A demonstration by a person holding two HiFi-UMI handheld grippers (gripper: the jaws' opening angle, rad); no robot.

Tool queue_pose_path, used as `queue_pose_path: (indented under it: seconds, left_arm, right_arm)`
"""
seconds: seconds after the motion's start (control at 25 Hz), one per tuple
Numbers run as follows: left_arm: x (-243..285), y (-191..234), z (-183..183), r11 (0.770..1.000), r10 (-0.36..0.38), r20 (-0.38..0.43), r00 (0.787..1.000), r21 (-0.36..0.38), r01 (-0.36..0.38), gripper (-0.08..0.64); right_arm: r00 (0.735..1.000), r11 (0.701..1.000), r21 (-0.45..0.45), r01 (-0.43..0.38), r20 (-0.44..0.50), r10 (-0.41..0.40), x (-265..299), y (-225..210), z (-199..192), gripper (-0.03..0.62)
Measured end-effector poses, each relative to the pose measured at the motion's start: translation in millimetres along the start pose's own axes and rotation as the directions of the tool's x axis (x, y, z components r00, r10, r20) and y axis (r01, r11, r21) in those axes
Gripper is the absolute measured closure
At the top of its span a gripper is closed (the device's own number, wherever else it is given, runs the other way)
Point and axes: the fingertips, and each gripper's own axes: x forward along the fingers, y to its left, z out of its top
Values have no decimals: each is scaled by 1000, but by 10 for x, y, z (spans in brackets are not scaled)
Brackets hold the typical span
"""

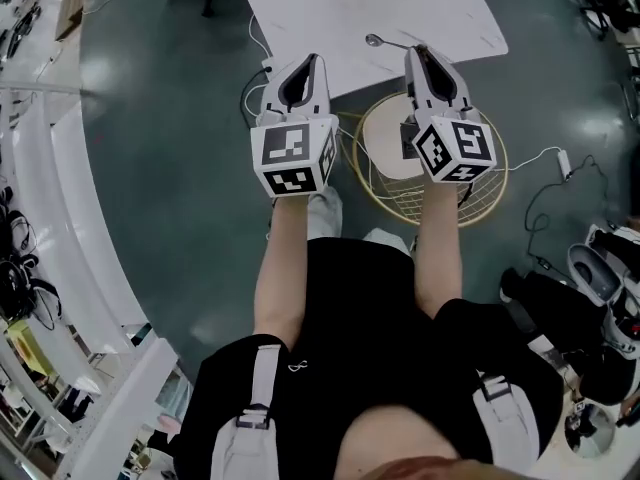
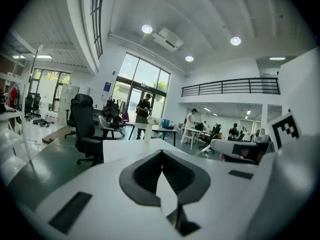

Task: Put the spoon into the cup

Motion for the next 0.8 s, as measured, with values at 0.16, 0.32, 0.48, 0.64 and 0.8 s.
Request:
queue_pose_path:
  seconds: [0.16,0.32,0.48,0.64,0.8]
  left_arm:
    - [187,172,-40,999,-7,-9,1000,-53,7,548]
    - [287,155,-71,997,-30,-17,999,-74,29,548]
    - [374,213,-14,996,-29,-8,1000,-86,28,548]
    - [433,233,-50,995,-16,-14,1000,-94,15,548]
    - [531,369,-36,996,11,-18,1000,-86,-13,548]
  right_arm:
    - [999,999,-33,14,-36,-15,114,-6,-40,548]
    - [995,997,-35,75,-58,-76,81,-237,-25,548]
    - [997,997,-51,62,-49,-64,181,-204,54,548]
    - [997,998,-52,34,-66,-37,287,-193,-10,548]
    - [998,999,-37,11,-64,-13,530,-221,-11,548]
